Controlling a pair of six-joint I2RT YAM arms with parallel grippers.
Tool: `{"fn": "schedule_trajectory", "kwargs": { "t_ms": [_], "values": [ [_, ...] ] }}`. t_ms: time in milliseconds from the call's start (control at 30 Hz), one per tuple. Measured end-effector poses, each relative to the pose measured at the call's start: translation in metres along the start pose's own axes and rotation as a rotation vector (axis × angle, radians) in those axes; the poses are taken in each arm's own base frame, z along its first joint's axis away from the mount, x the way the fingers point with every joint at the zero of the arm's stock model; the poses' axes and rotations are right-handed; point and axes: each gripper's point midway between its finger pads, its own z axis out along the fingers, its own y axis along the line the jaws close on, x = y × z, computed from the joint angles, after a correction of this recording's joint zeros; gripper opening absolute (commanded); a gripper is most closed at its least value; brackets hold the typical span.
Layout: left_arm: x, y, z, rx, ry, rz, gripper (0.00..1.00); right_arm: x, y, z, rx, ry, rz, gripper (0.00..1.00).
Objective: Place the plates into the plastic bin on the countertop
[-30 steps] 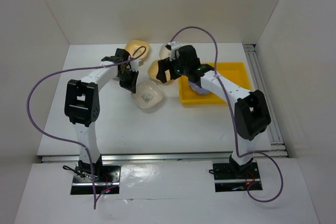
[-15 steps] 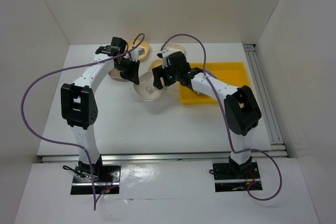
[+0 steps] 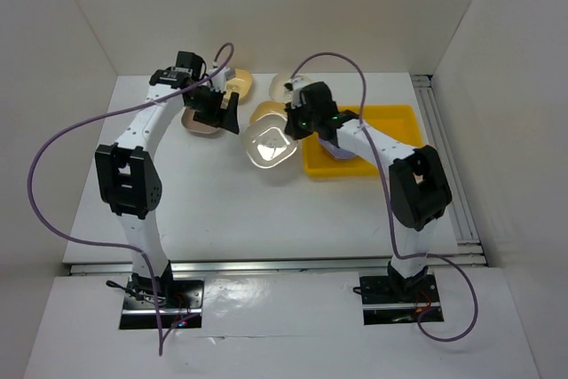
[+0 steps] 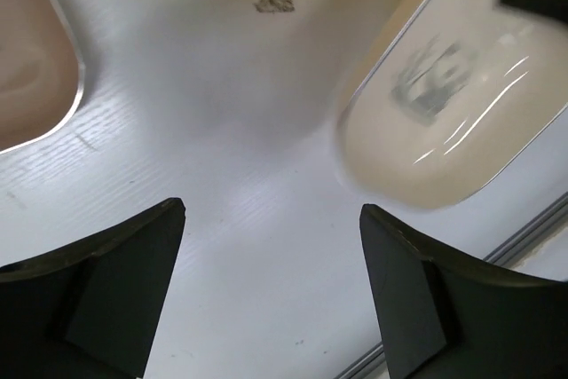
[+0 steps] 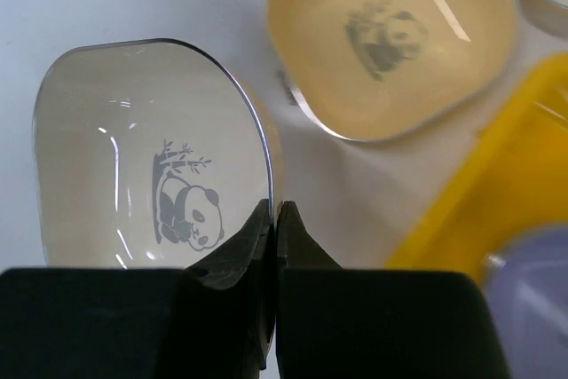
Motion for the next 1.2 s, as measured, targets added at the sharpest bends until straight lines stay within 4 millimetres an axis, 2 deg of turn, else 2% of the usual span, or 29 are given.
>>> {"fn": "schedule_trajectory", "kwargs": {
  "t_ms": [33, 67, 233, 300, 400, 433, 600, 633, 667, 700, 733, 767, 800, 900, 1000, 1100, 1200],
  "values": [
    [-0.003, 0.004, -0.004, -0.006, -0.013, -0.008, 0.93, 0.000, -0.014, -0.006, 0.019, -0.004, 0.014, 0.00],
    [-0.006, 0.011, -0.009, -0.015, -0.027, -0.016, 0.93, 0.000, -0.036, -0.015, 0.051, -0.011, 0.034, 0.00],
    [-0.007, 0.039, -0.025, -0.061, -0.058, -0.059, 0.94, 0.002, -0.162, -0.085, 0.283, -0.066, 0.130, 0.00],
    [-0.006, 0.042, -0.026, -0.069, -0.058, -0.063, 0.94, 0.001, -0.197, -0.109, 0.348, -0.086, 0.137, 0.00],
    [-0.006, 0.039, -0.025, -0.065, -0.056, -0.056, 0.94, 0.007, -0.226, -0.130, 0.387, -0.082, 0.125, 0.00],
    [-0.006, 0.039, -0.025, -0.065, -0.056, -0.054, 0.99, 0.010, -0.230, -0.133, 0.388, -0.072, 0.116, 0.00],
    [-0.006, 0.041, -0.024, -0.090, -0.051, -0.052, 0.99, 0.033, -0.241, -0.131, 0.370, 0.005, 0.091, 0.00],
    [-0.005, 0.044, -0.025, -0.107, -0.049, -0.057, 0.99, 0.036, -0.241, -0.128, 0.364, 0.017, 0.090, 0.03],
    [-0.005, 0.049, -0.025, -0.131, -0.046, -0.062, 0.99, 0.039, -0.241, -0.125, 0.358, 0.025, 0.094, 0.13],
    [-0.004, 0.053, -0.026, -0.154, -0.043, -0.069, 0.99, 0.040, -0.241, -0.123, 0.351, 0.031, 0.103, 0.30],
    [-0.003, 0.057, -0.027, -0.175, -0.040, -0.077, 0.99, 0.041, -0.241, -0.120, 0.344, 0.033, 0.112, 0.62],
    [-0.002, 0.062, -0.028, -0.197, -0.038, -0.093, 0.99, 0.040, -0.241, -0.118, 0.339, 0.030, 0.122, 0.75],
    [-0.001, 0.067, -0.030, -0.220, -0.038, -0.102, 0.99, 0.038, -0.242, -0.117, 0.333, 0.026, 0.119, 0.99],
    [-0.001, 0.083, -0.036, -0.280, -0.049, -0.140, 0.99, 0.024, -0.238, -0.116, 0.321, -0.009, 0.133, 1.00],
    [0.000, 0.105, -0.045, -0.360, -0.067, -0.195, 0.99, 0.001, -0.233, -0.114, 0.325, -0.062, 0.134, 1.00],
    [-0.003, 0.130, -0.055, -0.440, -0.086, -0.246, 0.99, -0.022, -0.218, -0.105, 0.325, -0.122, 0.137, 1.00],
    [-0.011, 0.153, -0.058, -0.481, -0.115, -0.279, 0.99, -0.036, -0.199, -0.097, 0.297, -0.175, 0.171, 1.00]
  ]
}}
